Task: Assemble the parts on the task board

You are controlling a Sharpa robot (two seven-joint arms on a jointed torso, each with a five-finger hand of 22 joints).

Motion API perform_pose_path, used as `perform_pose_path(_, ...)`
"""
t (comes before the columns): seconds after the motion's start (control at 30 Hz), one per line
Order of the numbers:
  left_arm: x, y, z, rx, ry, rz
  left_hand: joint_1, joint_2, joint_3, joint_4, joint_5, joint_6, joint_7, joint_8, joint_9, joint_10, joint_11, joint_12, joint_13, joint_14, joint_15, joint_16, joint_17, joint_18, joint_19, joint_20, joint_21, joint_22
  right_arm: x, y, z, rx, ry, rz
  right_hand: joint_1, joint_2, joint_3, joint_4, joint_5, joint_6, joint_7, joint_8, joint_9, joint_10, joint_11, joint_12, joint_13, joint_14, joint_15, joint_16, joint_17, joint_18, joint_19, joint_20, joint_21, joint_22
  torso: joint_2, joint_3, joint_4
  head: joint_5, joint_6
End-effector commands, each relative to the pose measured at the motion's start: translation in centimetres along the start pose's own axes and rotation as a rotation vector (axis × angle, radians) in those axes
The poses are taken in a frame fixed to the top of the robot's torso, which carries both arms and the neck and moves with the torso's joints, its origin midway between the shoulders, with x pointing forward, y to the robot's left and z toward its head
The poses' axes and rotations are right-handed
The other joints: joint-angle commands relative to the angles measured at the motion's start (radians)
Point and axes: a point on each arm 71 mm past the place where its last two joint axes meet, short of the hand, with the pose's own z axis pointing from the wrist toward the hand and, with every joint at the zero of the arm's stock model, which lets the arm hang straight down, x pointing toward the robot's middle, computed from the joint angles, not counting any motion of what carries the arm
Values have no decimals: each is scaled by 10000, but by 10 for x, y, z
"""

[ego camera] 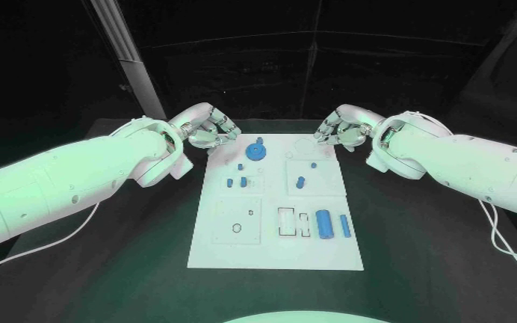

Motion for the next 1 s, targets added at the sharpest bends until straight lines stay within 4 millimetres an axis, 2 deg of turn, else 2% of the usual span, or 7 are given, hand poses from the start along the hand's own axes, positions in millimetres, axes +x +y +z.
perform_pose_path(0.03,-7,-3,-6,658,-1673,-4576,-356,-26,-224,194,38,91,-4,98,20,88,5,156,35,-394,18,-400,-642,201,-282,32,-387,-281,7,6,-2,-122,424,-2535,-59,-179,130,-10,-129,57,3,-128,-33,86,27,-301,-247,283,-45,92,63,-113,57,-12,118,141,-24,-7,-20,-147,-113)
perform_pose_path(0.17,-3,-1,-10,662,-1906,-5515,-541,-11,-524,338,40,55,-7,179,26,-76,26,278,31,-850,45,-835,-1385,203,-455,67,-648,-440,16,15,-4,-337,712,-3337,-146,-364,271,6,-418,-59,77,-311,-70,26,124,-757,-598,265,32,101,33,-121,6,45,175,185,-28,2,-17,-251,-87)
perform_pose_path(0.33,-2,1,-13,655,-2080,-6079,-543,15,-612,357,42,54,-11,223,31,-109,26,345,35,-942,47,-907,-1529,205,-482,74,-727,-494,24,23,-5,-486,917,-3907,-277,-576,414,52,-758,-173,203,-529,-76,-220,303,-1383,-1093,232,179,56,-68,-116,-92,169,179,156,-27,4,-4,-262,-69)
perform_pose_path(0.43,-1,1,-13,649,-2116,-6237,-534,29,-656,361,42,53,-13,248,34,-124,24,385,38,-987,48,-943,-1608,206,-489,76,-767,-524,27,26,-5,-544,932,-4027,-306,-661,478,40,-803,-228,244,-617,-73,-244,355,-1559,-1265,230,218,81,-63,-112,-112,216,208,183,-12,-7,-5,-252,-31)
perform_pose_path(0.53,0,2,-14,622,-2115,-6348,-541,32,-718,373,44,19,-3,261,30,-161,31,424,37,-1040,53,-983,-1701,205,-495,80,-814,-559,30,26,-5,-491,1092,-3918,-337,-716,543,30,-825,-236,259,-671,-65,-228,382,-1677,-1400,232,241,114,-51,-108,-127,250,237,208,-5,-23,27,-263,-65)
perform_pose_path(0.77,2,3,-14,577,-2074,-6481,-538,43,-789,385,42,-68,28,262,17,-253,56,459,26,-1118,69,-1046,-1844,202,-501,89,-879,-608,37,27,-3,-310,1425,-3831,-424,-884,723,-48,-846,-308,311,-839,-64,-351,451,-2026,-1765,224,304,163,-68,-95,-190,318,286,232,13,-14,-3,-209,-139)
perform_pose_path(1.0,2,3,-14,563,-2053,-6525,-539,45,-812,390,42,-80,33,271,16,-272,61,475,24,-1135,74,-1058,-1876,201,-501,93,-897,-622,45,28,-3,-337,1581,-4037,-436,-877,793,-75,-840,-291,318,-858,-55,-330,459,-2069,-1836,225,312,195,-50,-100,-188,330,328,285,9,-11,-16,-185,-178)
